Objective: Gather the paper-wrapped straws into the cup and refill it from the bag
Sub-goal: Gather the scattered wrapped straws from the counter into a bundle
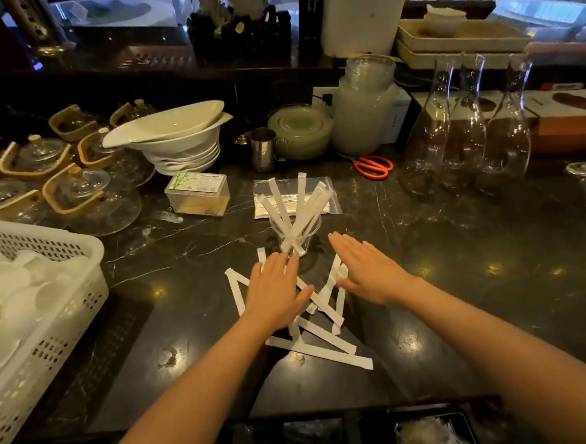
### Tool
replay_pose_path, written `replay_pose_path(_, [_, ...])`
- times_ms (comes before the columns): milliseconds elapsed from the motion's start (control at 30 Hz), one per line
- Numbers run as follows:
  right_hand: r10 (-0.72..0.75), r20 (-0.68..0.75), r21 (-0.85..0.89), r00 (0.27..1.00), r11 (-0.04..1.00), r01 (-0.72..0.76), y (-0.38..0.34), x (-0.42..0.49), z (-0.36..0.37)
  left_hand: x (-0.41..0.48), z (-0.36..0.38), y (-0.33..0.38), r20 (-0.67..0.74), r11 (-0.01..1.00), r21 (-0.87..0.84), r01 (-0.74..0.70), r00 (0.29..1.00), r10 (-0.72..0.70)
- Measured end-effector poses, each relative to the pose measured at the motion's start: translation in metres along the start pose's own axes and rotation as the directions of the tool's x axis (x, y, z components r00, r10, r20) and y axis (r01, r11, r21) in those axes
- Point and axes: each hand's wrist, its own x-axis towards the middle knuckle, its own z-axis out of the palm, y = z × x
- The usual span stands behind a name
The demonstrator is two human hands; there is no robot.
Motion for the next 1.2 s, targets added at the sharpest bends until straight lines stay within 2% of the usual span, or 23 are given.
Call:
replay_pose_path(200, [-0.019, 0.148, -0.058, 0.989, 0.998, 0.028, 0.011, 0.01, 0.005, 0.013, 0.02, 0.036, 0.069, 0.999, 0.024, -0.049, 0.996, 0.047])
replay_pose_path(433, [-0.088, 0.21, -0.18, 0.974, 0.975, 0.127, 0.017, 0.021, 0.005, 0.028, 0.033, 0.057, 0.074, 0.996, 0.086, -0.009, 0.997, 0.003])
replay_pose_path(600, [-0.206, 0.213, -0.262, 0.955, 0.93, 0.259, 0.017, 0.033, 0.006, 0.035, 0.029, 0.065, 0.108, 0.992, 0.128, 0.011, 0.994, -0.025])
replay_pose_path(833, [-0.171, 0.234, -0.334, 0.957, 0.911, 0.244, 0.02, 0.034, 0.007, 0.037, 0.03, 0.07, 0.097, 0.994, 0.093, -0.063, 0.994, 0.054])
replay_pose_path(1067, [-0.142, 0.291, -0.313, 0.946, 0.921, 0.234, 0.023, 0.03, 0.004, 0.04, 0.03, 0.078, 0.183, 0.998, 0.031, -0.049, 0.982, 0.042])
replay_pose_path(1200, [-0.137, 0.294, -0.326, 0.946, 0.916, 0.234, 0.025, 0.026, 0.002, 0.041, 0.028, 0.082, 0.227, 0.992, 0.071, -0.103, 0.97, 0.084])
